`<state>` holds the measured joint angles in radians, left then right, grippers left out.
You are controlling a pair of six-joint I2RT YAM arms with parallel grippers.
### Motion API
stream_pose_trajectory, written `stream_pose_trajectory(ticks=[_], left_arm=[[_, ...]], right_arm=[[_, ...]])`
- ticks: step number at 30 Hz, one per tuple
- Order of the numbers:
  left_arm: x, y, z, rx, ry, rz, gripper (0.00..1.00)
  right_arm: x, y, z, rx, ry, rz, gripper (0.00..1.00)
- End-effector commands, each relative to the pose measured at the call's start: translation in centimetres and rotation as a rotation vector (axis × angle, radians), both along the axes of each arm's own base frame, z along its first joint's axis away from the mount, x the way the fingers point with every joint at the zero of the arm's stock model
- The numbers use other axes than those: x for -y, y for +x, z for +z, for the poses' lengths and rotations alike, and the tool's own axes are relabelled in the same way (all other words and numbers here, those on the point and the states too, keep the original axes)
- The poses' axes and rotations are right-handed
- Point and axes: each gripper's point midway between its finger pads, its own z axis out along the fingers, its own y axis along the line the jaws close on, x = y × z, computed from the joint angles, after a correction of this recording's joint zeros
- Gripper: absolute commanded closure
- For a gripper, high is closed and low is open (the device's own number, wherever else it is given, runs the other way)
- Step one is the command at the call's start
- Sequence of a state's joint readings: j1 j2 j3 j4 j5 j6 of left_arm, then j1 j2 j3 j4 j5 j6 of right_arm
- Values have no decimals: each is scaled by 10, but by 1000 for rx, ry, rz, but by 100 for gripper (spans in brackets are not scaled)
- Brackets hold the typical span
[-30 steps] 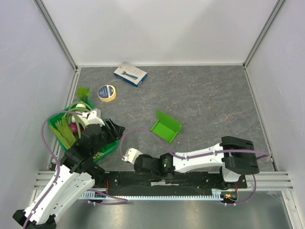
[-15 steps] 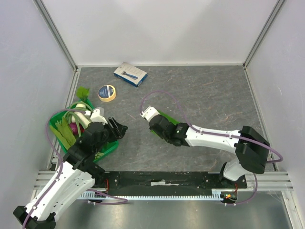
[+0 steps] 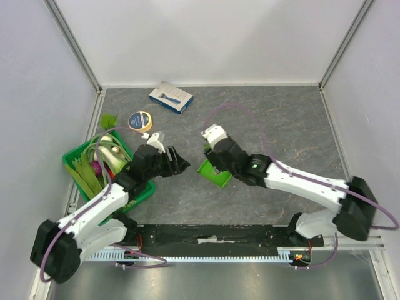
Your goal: Fold the paper box
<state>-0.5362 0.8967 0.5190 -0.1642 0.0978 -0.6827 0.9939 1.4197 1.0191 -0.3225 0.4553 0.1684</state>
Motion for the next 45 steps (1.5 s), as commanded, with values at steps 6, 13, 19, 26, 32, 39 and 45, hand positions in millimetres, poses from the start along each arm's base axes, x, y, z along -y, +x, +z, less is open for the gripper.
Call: stream_pose_trajectory(ticks=[6,13,19,26,32,39,45], left_arm=[[66,71,43,299,-148,-264,30],[88,90,19,434,-60,-450,28],[99,108,-3,511,40,-567,33],[106,97,-11,548,69,-705,51],[108,92,-12,541,40,-723,59],[113,85,-9,538,39,-707,73],[104,82,5,536,56,-599,87]], right_arm=[[65,-12,-7,-117,198,-126,35],[68,-9,-27,-185,313,-46,42],[72,-13,-40,-210,282,-46,47],[67,-8,-42,-212,277,-30,55],[62,-4,-54,-224,256,-25,67],[63,4,-52,-206,241,-61,85],[56,13,-52,-186,236,-62,100]])
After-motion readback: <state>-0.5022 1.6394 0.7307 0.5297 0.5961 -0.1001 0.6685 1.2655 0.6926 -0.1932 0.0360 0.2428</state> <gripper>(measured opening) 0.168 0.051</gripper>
